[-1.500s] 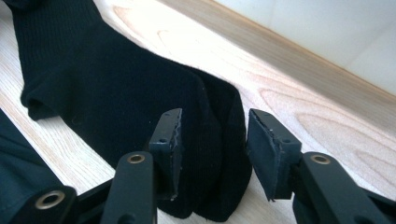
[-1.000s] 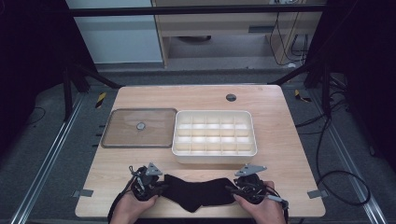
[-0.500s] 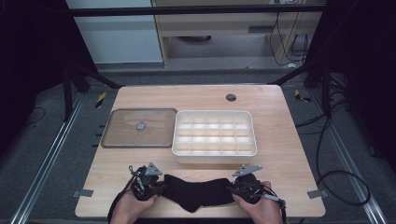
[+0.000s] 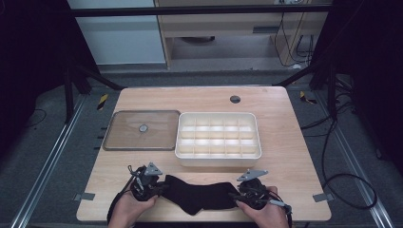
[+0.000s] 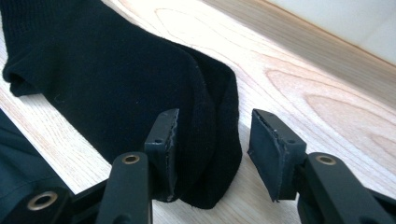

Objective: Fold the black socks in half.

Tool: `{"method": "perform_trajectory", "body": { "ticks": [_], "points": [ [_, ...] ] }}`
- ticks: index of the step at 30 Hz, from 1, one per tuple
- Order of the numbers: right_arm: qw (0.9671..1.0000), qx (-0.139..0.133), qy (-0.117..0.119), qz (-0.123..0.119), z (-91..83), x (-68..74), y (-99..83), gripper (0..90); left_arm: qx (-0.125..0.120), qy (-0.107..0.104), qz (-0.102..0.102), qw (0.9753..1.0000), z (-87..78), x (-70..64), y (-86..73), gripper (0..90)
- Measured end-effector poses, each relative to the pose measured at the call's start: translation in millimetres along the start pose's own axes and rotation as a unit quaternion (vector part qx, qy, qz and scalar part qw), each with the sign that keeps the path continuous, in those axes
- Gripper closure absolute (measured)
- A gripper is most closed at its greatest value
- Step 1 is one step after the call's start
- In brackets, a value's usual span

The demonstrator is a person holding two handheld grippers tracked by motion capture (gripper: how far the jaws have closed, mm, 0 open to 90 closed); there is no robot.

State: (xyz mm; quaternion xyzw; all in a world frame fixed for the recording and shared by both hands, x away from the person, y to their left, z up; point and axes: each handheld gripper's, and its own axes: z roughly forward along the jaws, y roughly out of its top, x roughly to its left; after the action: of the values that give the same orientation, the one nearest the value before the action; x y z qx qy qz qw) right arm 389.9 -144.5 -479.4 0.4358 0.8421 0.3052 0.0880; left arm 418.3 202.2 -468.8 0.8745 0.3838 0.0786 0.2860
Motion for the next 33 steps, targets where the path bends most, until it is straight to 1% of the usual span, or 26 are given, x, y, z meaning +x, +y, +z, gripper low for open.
{"method": "perform_trajectory", "body": {
  "ticks": [2, 5, 9, 10, 12, 14, 15, 16, 18, 19, 21, 22, 24, 27, 28, 30, 33],
  "points": [
    [1.0, 0.0, 0.004, 0.002, 1.3, 1.4, 0.2, 52.4, -0.002, 0.001, 0.001, 1.0, -1.4, 0.1, 1.3, 80.6],
    [0.9999, 0.01, 0.006, -0.001, 5.5, 2.8, -0.4, 52.6, 0.002, 0.001, 0.005, 1.0, -1.4, 0.2, 3.1, 80.6],
    [0.9999, 0.01, 0.007, -0.001, 6.7, 3.2, -1.0, 52.0, 0.001, 0.005, 0.008, 1.0, -1.4, -0.8, 3.9, 80.6],
    [0.9999, 0.009, 0.008, -0.004, 6.4, 3.2, -1.4, 52.8, 0.002, 0.005, 0.007, 1.0, -2.1, -0.6, 4.5, 80.6],
    [0.9999, 0.011, 0.009, -0.008, 6.0, 3.9, -1.7, 59.8, 0.001, 0.005, 0.009, 0.9999, -4.1, 0.6, 6.1, 80.6],
    [0.9998, 0.013, 0.011, -0.012, 6.5, 4.7, -1.6, 63.6, 0.001, 0.008, 0.01, 0.9999, -6.3, 1.6, 7.7, 80.6],
    [0.9998, 0.016, 0.01, -0.011, 6.5, 5.5, -1.3, 66.0, 0.001, 0.006, 0.011, 0.9999, -7.4, 2.5, 8.4, 80.6],
    [0.9997, 0.014, 0.015, -0.015, 6.5, 5.7, -0.9, 69.0, 0.001, 0.004, 0.011, 0.9999, -8.3, 3.3, 8.8, 80.6],
    [0.9996, 0.013, 0.017, -0.016, 7.0, 6.9, -0.3, 73.3, -0.002, 0.001, 0.007, 1.0, -10.4, 4.9, 9.7, 80.6],
    [0.9995, 0.015, 0.019, -0.02, 7.4, 7.1, 0.0, 74.8, -0.001, 0.002, 0.007, 1.0, -12.0, 6.0, 10.3, 80.7],
    [0.9995, 0.015, 0.023, -0.016, 8.1, 8.3, 1.0, 76.0, 0.0, 0.002, 0.008, 1.0, -14.0, 8.0, 11.1, 80.6],
    [0.9995, 0.014, 0.021, -0.02, 9.0, 8.5, 1.8, 76.8, 0.002, 0.001, 0.009, 1.0, -14.6, 8.7, 11.3, 80.7],
    [0.9995, 0.017, 0.021, -0.018, 9.5, 10.0, 2.8, 77.9, 0.002, 0.001, 0.01, 0.9999, -16.1, 9.8, 11.7, 80.7],
    [0.9993, 0.018, 0.021, -0.024, 11.3, 12.1, 4.7, 78.6, 0.001, 0.006, 0.013, 0.9999, -19.6, 10.7, 12.4, 80.7],
    [0.9994, 0.02, 0.021, -0.021, 11.9, 13.9, 5.7, 78.9, 0.001, 0.006, 0.01, 0.9999, -20.5, 10.5, 12.3, 80.7],
    [0.9993, 0.021, 0.022, -0.023, 12.8, 15.4, 7.1, 79.0, 0.0, 0.006, 0.01, 0.9999, -23.2, 12.0, 12.0, 80.7],
    [0.9992, 0.019, 0.023, -0.026, 15.8, 17.8, 9.7, 79.2, 0.003, 0.012, 0.009, 0.9999, -27.8, 15.7, 11.9, 80.7]
  ]
}}
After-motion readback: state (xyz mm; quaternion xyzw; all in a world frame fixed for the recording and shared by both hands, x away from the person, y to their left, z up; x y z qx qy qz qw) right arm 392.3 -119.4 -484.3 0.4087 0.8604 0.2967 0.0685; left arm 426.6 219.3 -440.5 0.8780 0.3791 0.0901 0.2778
